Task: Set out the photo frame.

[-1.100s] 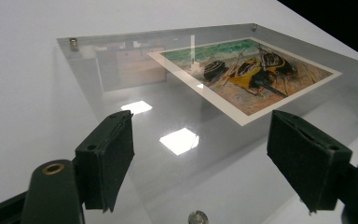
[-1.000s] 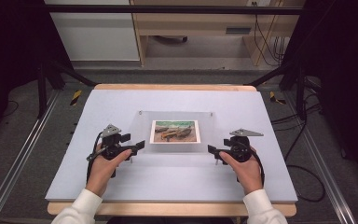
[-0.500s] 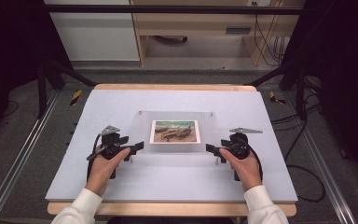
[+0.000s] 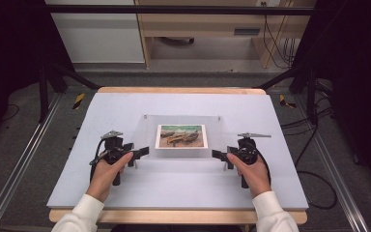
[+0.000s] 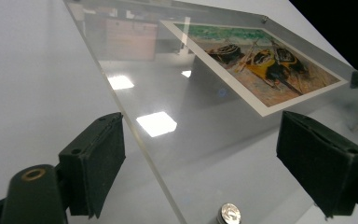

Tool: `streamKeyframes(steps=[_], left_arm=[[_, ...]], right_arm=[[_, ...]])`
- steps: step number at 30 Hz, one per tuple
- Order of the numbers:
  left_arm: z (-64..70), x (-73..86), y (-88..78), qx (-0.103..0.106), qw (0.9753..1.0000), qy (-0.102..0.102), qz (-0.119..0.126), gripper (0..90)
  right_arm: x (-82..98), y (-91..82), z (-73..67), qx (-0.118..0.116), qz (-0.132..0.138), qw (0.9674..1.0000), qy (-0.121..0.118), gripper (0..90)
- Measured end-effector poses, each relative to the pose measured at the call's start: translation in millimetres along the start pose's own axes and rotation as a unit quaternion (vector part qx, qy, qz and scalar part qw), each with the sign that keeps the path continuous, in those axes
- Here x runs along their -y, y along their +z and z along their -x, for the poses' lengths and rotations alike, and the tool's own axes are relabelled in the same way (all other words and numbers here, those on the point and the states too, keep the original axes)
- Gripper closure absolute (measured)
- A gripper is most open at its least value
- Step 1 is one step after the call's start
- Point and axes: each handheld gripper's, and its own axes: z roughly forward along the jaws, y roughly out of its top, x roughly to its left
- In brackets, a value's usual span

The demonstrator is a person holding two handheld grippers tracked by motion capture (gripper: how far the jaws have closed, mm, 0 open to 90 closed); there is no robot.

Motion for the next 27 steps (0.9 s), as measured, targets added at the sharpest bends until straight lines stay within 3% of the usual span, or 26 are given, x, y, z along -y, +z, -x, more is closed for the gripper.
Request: streamKeyframes(steps=[9,17,27], left_arm=[[0.6,0.7,2.4,0.017,0.9998,-0.010,-0.006,14.8],[-0.7,0.5,1.8,0.020,0.9998,-0.006,-0.007,16.0],[1.7,-6.3,7.4,0.005,1.0000,0.002,-0.004,16.4]], right_arm=[[-0.2,1.1,-0.2,0.003,0.002,1.0000,0.000,16.3],[-0.2,1.1,-1.1,0.011,0.004,0.9999,-0.001,17.7],[-5.0,3.9,1.7,0.021,0.014,0.9997,-0.008,18.5]])
